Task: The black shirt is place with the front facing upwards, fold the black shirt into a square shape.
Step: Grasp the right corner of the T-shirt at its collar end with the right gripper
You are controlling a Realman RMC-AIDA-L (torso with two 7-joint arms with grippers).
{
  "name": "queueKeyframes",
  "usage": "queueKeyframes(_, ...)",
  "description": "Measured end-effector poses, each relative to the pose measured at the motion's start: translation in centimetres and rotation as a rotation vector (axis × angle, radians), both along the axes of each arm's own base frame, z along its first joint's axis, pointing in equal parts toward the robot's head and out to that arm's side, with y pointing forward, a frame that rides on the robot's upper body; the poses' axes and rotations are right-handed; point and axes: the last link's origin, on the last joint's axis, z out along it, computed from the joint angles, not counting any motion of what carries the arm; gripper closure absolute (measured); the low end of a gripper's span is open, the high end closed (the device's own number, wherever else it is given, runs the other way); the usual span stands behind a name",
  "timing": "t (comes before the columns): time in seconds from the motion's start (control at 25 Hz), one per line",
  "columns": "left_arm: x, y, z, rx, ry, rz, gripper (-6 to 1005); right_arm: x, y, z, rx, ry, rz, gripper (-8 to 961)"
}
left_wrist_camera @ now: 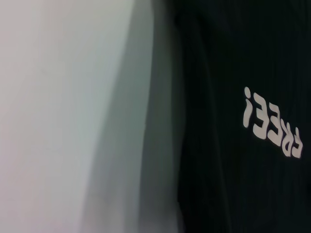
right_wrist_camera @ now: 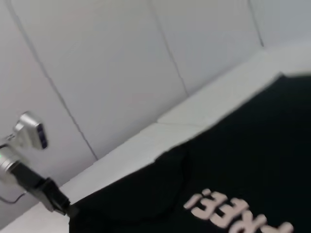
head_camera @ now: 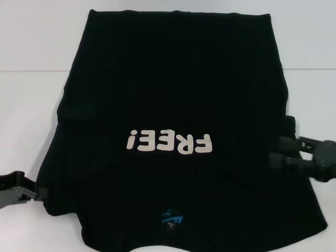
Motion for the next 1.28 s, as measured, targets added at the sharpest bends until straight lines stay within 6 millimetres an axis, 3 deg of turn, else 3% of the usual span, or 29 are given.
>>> queueKeyframes(0.4, 0.0, 0.2, 0.8, 0.023, 0.002, -0.05, 994, 1.1, 0.8, 4.3, -0.378, -0.115, -0.47, 125)
queueKeyframes(0.68, 0.2, 0.4, 0.8, 0.024, 0.005, -0.065, 995, 2.3, 0.6, 5.9, -0.44, -0.266, -0.684, 126)
queueKeyframes(0.96, 0.0, 0.3, 0.8, 0.025, 0.009, -0.067, 995, 3.2, -0.1, 5.6, -0.467, -0.316, -0.725, 125)
queueKeyframes(1.28, 0.1, 0.5, 0.8, 0.027, 0.011, -0.071, 995, 3.4, 0.1, 3.8, -0.457, -0.307, -0.72, 125)
